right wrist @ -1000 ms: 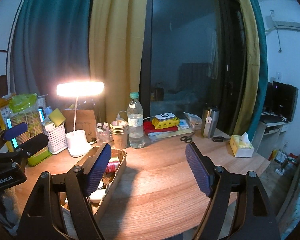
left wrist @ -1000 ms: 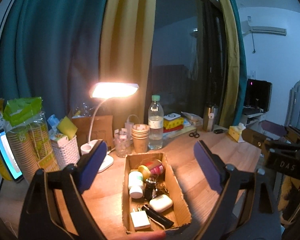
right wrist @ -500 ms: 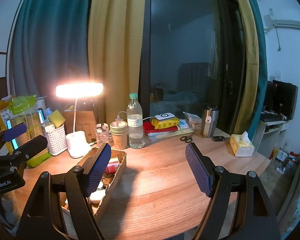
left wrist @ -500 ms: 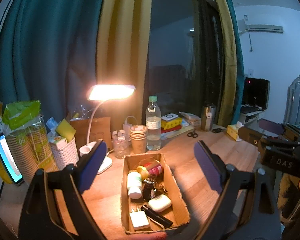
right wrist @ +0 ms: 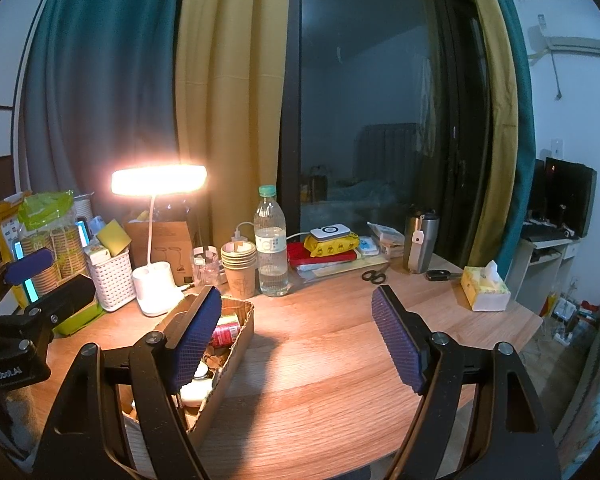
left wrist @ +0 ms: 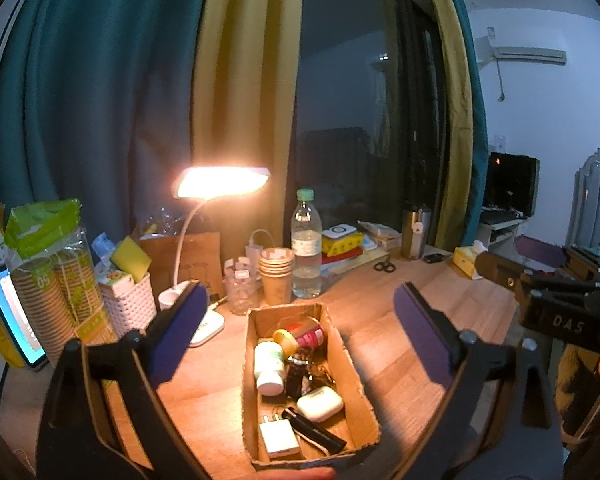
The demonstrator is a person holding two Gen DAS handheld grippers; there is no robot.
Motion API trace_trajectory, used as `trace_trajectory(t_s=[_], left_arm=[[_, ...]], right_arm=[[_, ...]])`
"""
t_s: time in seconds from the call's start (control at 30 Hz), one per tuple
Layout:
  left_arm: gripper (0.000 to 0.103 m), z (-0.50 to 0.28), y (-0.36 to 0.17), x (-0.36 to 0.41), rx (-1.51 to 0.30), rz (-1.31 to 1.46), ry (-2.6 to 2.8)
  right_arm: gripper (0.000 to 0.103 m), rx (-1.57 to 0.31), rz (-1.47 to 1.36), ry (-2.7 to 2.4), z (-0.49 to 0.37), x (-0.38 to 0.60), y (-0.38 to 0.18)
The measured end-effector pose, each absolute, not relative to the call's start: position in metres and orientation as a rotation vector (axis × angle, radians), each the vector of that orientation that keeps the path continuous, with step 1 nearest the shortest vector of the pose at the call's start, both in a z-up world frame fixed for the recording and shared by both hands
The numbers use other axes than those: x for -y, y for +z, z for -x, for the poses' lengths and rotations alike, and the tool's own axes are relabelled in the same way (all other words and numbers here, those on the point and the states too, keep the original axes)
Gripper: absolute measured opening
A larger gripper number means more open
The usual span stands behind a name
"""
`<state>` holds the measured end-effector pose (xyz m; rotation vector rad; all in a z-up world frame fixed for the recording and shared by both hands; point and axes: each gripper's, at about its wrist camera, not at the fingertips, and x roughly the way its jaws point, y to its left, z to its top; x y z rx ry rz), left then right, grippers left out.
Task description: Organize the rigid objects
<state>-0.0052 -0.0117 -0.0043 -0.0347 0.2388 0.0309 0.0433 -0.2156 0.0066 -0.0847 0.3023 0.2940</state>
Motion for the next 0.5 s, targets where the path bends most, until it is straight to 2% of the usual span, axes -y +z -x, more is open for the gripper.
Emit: trace_trajectory(t_s=[0.17,0.5], left_arm=[[0.097,0.0038,-0.0056,0.0099,-0.244,0.032,0.028],[0.100,0.0040,-0.0064,0.0092,-0.244,0.029,0.035]], right_arm=[[0.089,-0.303,0.084,0.295,-0.0436,0.2156,0.0065],[0.090,-0.306,0.081,0.292,-0.0428,0.2115,0.0064]])
